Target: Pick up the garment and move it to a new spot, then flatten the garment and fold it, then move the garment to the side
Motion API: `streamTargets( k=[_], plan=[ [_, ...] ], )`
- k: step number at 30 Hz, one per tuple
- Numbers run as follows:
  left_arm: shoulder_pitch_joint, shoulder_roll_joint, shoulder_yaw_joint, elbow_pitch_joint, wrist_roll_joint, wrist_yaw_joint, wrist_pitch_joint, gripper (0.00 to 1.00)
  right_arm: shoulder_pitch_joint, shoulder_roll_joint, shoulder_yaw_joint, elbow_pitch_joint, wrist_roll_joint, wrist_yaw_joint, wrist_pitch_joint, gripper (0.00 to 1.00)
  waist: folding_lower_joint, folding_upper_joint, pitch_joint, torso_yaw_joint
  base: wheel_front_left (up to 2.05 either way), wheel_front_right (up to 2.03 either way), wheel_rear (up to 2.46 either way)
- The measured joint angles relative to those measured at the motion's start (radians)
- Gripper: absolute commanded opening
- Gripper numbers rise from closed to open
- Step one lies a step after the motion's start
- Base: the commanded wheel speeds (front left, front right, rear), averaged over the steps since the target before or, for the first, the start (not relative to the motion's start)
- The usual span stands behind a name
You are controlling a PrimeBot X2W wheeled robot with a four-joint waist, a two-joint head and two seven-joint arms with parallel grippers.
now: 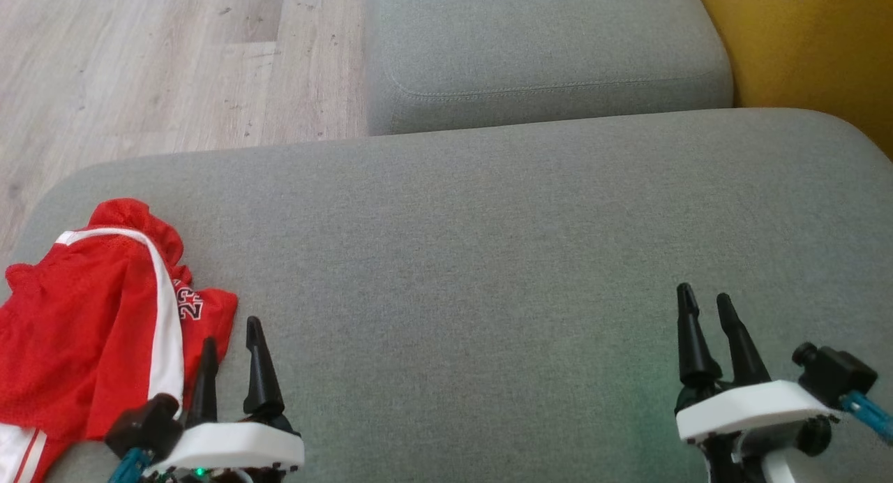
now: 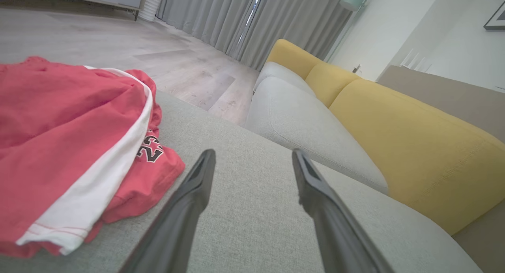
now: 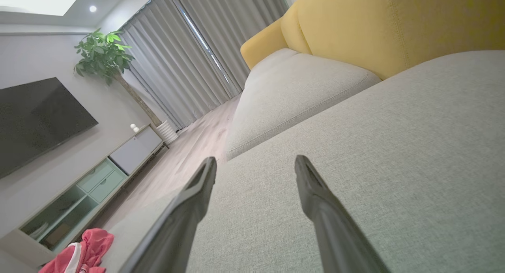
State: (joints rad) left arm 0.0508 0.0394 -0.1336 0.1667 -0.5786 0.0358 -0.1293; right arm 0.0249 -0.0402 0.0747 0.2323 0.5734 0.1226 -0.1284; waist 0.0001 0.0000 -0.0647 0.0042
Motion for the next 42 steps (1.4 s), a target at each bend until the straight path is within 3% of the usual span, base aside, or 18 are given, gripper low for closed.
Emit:
streamTargets(
  k=[20,42],
  plan=[
    [0.004,0.002,-0.044,-0.021,0.218,0.019,-0.055,1.00,0.009,0.000,0.022,0.015,-0.221,0.000,-0.054,1.00,-0.0002,0.0000,-0.006,0.010,0.00,0.00,0.00],
    [0.021,0.004,-0.061,0.042,0.417,0.071,-0.120,1.00,0.011,-0.001,0.024,0.074,-0.457,0.000,-0.120,1.00,-0.0001,0.0000,-0.017,0.010,0.00,0.00,0.00]
  ],
)
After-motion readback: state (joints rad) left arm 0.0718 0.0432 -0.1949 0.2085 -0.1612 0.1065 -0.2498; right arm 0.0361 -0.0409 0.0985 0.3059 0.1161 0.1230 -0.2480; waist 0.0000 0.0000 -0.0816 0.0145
